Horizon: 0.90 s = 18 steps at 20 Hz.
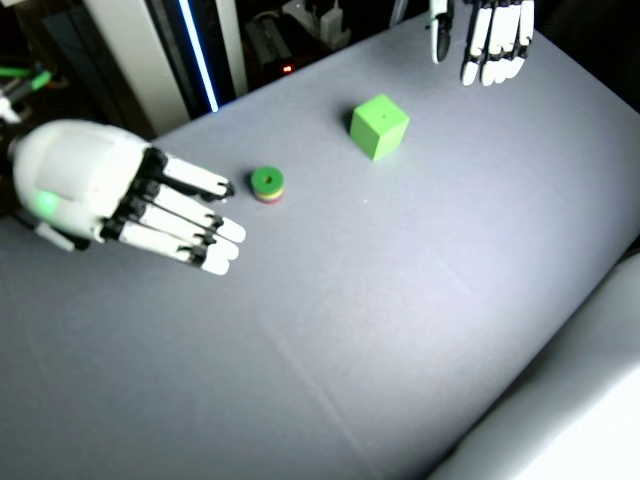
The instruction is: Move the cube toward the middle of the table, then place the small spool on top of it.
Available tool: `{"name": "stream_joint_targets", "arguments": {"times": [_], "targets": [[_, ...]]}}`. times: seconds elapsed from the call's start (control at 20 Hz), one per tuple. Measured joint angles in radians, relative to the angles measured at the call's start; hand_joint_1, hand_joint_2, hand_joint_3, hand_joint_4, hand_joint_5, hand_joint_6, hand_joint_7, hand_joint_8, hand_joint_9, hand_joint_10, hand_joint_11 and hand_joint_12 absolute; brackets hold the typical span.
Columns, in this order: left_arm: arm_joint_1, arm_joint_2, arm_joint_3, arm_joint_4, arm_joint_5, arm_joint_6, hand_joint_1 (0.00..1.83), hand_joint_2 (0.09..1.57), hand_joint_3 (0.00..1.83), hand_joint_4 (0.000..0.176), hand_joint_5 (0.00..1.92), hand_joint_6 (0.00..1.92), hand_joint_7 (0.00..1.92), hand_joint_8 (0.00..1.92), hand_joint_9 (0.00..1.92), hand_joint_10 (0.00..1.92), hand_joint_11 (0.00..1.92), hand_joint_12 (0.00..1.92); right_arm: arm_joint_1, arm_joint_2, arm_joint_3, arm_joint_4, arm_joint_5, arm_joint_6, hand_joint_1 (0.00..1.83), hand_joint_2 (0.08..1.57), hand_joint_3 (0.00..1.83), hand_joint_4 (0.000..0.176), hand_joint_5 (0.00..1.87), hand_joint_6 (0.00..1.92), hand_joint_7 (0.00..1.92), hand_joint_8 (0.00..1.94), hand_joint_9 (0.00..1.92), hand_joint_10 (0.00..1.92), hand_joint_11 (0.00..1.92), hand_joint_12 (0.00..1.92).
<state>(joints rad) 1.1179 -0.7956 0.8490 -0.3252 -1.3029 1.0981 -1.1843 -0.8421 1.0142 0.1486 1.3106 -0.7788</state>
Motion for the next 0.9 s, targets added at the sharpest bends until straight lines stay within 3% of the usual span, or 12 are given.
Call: {"name": "stream_joint_targets", "arguments": {"times": [0.05,0.1,0.2,0.25,0.3,0.35,0.45,0.55,0.65,0.8,0.9], "targets": [[0.0,0.0,0.0,0.006,0.0,0.0,0.3,1.07,0.0,0.086,0.24,0.01,0.13,0.0,0.14,0.01,0.0,0.24,0.0,-0.002,0.002,-0.001,0.0,0.0,0.54,1.28,0.0,0.0,0.4,0.0,0.3,0.0,0.33,0.0,0.08,0.81],[0.0,0.0,0.0,0.01,0.002,-0.003,0.35,1.05,0.0,0.09,0.25,0.01,0.14,0.0,0.15,0.01,0.01,0.25,0.0,-0.003,0.002,0.0,-0.001,0.0,0.55,1.28,0.0,0.0,0.4,0.0,0.3,0.0,0.33,0.0,0.08,0.81],[-0.006,0.0,0.004,0.028,0.006,-0.026,0.43,0.97,0.0,0.13,0.23,0.0,0.15,0.0,0.19,0.0,0.0,0.39,0.003,-0.009,0.003,-0.004,-0.004,0.0,0.54,1.28,0.0,0.0,0.41,0.01,0.3,0.0,0.35,0.01,0.12,0.83],[-0.016,-0.007,0.013,0.046,0.008,-0.037,0.48,0.94,0.0,0.127,0.24,0.0,0.16,0.0,0.19,0.0,0.0,0.43,0.009,-0.014,0.007,-0.009,-0.011,0.0,0.53,1.27,0.0,0.0,0.41,0.0,0.3,0.0,0.36,0.0,0.12,0.89],[-0.03,-0.017,0.018,0.064,0.018,-0.053,0.55,0.91,0.0,0.166,0.21,0.0,0.17,0.0,0.21,0.0,0.0,0.47,0.012,-0.016,0.009,-0.013,-0.015,0.0,0.53,1.28,0.0,0.0,0.41,0.0,0.31,0.0,0.35,0.0,0.09,0.88],[-0.046,-0.024,0.022,0.091,0.034,-0.058,0.57,0.9,0.0,0.174,0.18,0.0,0.17,0.0,0.22,0.0,0.0,0.48,0.018,-0.016,0.01,-0.016,-0.018,0.0,0.5,1.29,0.0,0.0,0.4,0.0,0.31,0.0,0.34,0.0,0.07,0.88],[-0.092,-0.041,0.028,0.175,0.099,-0.064,0.58,0.86,0.0,0.176,0.14,0.0,0.17,0.0,0.27,0.0,0.0,0.76,0.029,-0.018,0.014,-0.019,-0.023,0.0,0.53,1.28,0.0,0.0,0.42,0.01,0.3,0.01,0.35,0.01,0.08,0.93],[-0.121,-0.071,0.039,0.215,0.151,-0.065,0.59,0.82,0.0,0.176,0.18,0.0,0.15,0.0,0.29,0.0,0.0,0.86,0.036,-0.018,0.017,-0.02,-0.027,0.0,0.56,1.29,0.0,0.0,0.41,0.0,0.31,0.0,0.34,0.0,0.05,0.92],[-0.151,-0.113,0.053,0.225,0.203,-0.065,0.59,0.79,0.0,0.176,0.18,0.0,0.15,0.0,0.33,0.01,0.0,0.85,0.036,-0.019,0.021,-0.023,-0.028,0.0,0.61,1.3,0.0,0.0,0.42,0.0,0.3,0.0,0.33,0.0,0.04,0.9],[-0.19,-0.171,0.064,0.214,0.262,0.003,0.61,0.8,0.0,0.176,0.22,0.02,0.22,0.02,0.31,0.0,0.01,0.86,0.036,-0.021,0.021,-0.021,-0.03,0.0,0.62,1.31,0.0,0.0,0.43,0.0,0.31,0.0,0.32,0.0,0.03,0.89],[-0.212,-0.208,0.076,0.201,0.302,0.05,0.65,0.81,0.0,0.161,0.25,0.0,0.2,0.0,0.31,0.0,0.0,0.8,0.04,-0.021,0.021,-0.024,-0.029,0.0,0.61,1.31,0.0,0.0,0.43,0.0,0.32,0.0,0.33,0.01,0.05,0.89]]}}
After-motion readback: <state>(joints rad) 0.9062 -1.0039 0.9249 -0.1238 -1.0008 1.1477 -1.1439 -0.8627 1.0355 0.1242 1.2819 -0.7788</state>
